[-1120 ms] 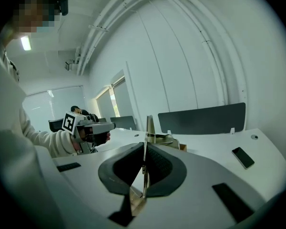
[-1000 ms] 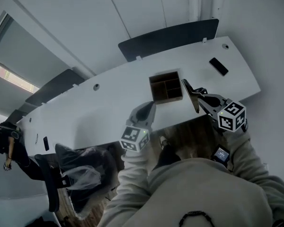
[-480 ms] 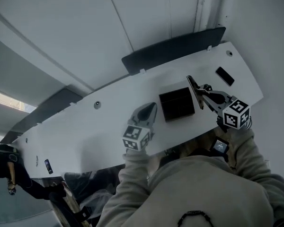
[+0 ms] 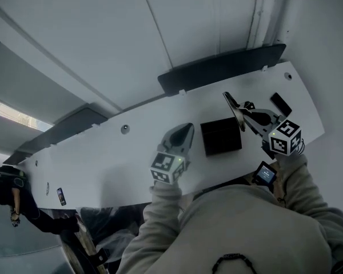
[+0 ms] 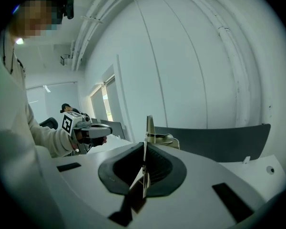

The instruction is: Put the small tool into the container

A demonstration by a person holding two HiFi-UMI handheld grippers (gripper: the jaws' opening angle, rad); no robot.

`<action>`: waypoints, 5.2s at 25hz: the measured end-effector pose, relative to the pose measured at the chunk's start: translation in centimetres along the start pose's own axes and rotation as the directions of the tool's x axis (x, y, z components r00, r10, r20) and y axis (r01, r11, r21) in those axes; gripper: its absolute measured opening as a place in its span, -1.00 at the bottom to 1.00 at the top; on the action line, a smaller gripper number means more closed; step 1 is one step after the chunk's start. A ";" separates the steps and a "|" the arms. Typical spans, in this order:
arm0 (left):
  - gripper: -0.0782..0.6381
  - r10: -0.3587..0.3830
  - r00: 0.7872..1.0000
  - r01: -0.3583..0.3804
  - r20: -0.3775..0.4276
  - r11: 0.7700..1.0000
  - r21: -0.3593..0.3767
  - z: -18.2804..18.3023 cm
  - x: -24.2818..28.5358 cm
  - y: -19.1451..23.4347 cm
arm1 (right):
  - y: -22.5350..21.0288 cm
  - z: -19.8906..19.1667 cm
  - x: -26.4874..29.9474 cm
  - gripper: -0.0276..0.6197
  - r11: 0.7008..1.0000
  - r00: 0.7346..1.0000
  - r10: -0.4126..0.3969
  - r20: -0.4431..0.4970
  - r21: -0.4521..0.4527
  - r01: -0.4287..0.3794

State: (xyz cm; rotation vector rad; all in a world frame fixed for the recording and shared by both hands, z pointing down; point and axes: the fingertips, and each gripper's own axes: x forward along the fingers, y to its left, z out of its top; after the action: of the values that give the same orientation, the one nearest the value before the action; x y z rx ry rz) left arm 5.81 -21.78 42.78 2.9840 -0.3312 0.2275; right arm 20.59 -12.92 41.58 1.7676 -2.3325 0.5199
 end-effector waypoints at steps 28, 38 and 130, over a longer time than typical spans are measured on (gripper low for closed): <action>-0.78 -0.045 0.999 0.046 0.011 0.987 -0.153 -1.3 0.5 1.0 | -0.1 -0.5 3.4 -0.84 0.990 0.990 0.094 -0.102 -0.091 -0.104; -0.78 -0.027 1.000 0.027 0.005 0.982 -0.185 -3.2 0.0 0.9 | 0.2 -2.1 5.4 -0.84 0.980 0.980 0.094 -0.178 -0.154 -0.122; -0.78 0.277 0.952 -0.306 -0.128 0.874 -0.378 -11.6 -11.7 1.4 | -0.5 -22.6 15.7 -0.83 0.596 0.611 0.068 -0.788 -0.459 -0.659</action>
State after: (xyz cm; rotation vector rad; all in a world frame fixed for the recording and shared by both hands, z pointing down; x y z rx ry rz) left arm -7.31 -19.06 52.36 2.5111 -0.7283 0.2587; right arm 14.90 -18.70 67.89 0.4828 -1.8918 0.1891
